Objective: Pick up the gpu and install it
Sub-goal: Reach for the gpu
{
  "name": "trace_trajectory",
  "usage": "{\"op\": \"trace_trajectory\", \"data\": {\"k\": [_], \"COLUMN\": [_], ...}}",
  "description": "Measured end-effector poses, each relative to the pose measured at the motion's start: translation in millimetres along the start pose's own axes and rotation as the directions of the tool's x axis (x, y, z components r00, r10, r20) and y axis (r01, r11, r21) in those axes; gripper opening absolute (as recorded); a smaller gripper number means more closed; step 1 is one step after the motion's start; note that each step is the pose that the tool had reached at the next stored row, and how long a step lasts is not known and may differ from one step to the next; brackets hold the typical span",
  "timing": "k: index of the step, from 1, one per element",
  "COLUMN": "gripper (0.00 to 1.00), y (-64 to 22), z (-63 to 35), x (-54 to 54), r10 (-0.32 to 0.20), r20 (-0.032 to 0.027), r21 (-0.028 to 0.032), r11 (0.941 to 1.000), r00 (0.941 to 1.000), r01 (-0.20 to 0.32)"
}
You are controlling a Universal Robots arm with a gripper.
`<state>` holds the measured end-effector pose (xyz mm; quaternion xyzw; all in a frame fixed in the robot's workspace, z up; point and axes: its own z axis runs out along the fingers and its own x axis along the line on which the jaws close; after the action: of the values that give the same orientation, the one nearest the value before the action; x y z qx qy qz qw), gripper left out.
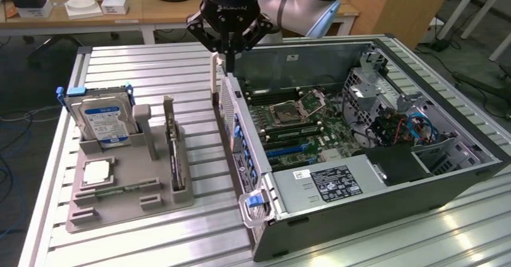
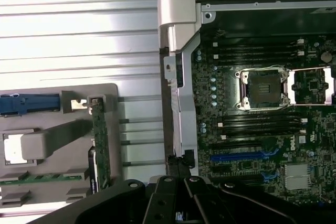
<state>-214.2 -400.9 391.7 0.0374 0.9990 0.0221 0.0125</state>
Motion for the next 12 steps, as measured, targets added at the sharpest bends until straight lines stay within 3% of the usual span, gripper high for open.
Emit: {"op": "trace_trajectory", "data": {"k": [12], "gripper": [0.10], "y": [-1.3], "z": [0.2], "x": [8.2], "r10": [0.000], "r20": [-0.0029], "r21": [0.0004], "r11": [1.0000], "r00": [1.0000], "r01": [0.000]}}
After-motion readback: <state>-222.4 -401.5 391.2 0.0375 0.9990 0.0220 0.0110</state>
